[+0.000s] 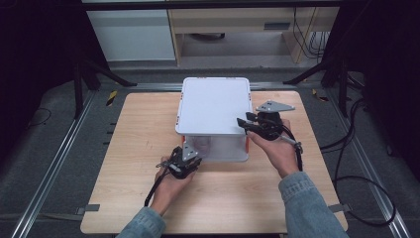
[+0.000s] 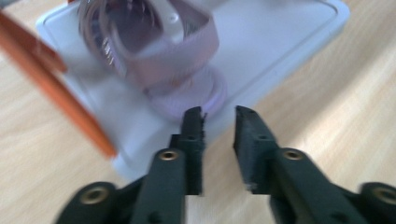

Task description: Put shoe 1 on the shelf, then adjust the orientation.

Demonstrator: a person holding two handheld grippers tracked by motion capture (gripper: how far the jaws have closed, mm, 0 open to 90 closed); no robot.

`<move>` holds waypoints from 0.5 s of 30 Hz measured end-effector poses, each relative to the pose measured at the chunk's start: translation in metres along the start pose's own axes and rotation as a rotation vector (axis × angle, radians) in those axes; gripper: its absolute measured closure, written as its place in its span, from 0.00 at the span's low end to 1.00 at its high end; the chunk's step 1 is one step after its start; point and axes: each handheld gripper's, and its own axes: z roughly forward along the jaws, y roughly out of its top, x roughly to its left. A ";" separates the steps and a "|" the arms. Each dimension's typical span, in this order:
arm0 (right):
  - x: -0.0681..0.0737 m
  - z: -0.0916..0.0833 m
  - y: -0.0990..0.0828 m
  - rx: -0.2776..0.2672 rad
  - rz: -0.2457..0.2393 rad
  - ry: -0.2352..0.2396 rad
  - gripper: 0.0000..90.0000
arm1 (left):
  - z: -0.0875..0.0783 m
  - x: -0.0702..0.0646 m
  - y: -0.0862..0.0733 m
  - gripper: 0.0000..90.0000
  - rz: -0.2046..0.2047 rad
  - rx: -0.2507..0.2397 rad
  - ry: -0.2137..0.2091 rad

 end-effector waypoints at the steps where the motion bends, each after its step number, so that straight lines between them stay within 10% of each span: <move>1: -0.003 -0.004 -0.002 -0.003 0.008 -0.020 0.57 | -0.004 0.002 -0.004 0.73 -0.010 0.010 -0.002; 15: -0.037 -0.074 -0.051 -0.022 0.087 -0.200 0.46 | -0.041 0.046 -0.044 0.21 -0.141 0.001 0.065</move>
